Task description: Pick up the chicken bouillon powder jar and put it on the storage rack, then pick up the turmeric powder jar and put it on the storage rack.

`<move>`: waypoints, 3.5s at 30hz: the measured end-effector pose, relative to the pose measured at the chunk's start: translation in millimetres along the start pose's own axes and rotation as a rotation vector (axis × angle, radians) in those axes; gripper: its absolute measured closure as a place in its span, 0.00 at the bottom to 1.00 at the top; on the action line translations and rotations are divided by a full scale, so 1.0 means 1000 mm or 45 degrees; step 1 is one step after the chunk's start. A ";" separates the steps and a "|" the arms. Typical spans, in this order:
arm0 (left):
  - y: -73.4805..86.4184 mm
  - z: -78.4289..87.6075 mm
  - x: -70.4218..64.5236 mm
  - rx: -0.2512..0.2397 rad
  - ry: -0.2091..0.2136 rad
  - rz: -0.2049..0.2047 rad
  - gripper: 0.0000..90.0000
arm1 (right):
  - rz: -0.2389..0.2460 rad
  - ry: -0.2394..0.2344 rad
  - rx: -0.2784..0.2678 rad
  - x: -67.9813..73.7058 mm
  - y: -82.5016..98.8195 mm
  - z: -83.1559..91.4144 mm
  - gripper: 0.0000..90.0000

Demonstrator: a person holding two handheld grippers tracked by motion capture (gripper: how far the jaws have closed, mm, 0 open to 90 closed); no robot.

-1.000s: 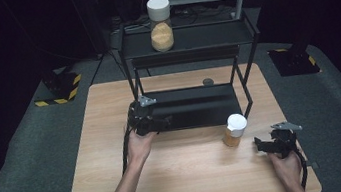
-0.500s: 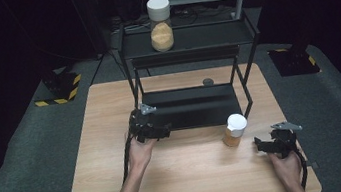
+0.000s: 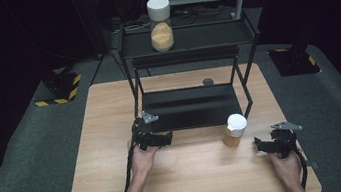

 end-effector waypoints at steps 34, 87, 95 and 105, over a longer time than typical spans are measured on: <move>0.041 -0.048 -0.035 0.077 -0.090 -0.013 0.06 | -0.019 0.016 0.002 0.003 0.000 0.000 0.05; 0.049 -0.048 -0.040 0.033 -0.116 -0.003 0.05 | 0.176 -0.374 -0.105 0.059 -0.021 0.000 0.26; 0.049 -0.048 -0.040 0.033 -0.117 -0.002 0.05 | 0.205 -0.382 -0.131 0.061 -0.019 -0.001 0.33; 0.049 -0.048 -0.040 0.033 -0.114 -0.001 0.05 | 0.192 -0.363 -0.154 0.062 -0.018 0.000 0.34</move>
Point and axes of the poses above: each handheld gripper's, and its own axes: z roughly backward along the jaws, y roughly out of its underside, x roughly to its left, the point moved 3 cm from there along -z, roughly forward along the jaws, and after that the axes turned 11 degrees about -z, right-handed, at the moved point
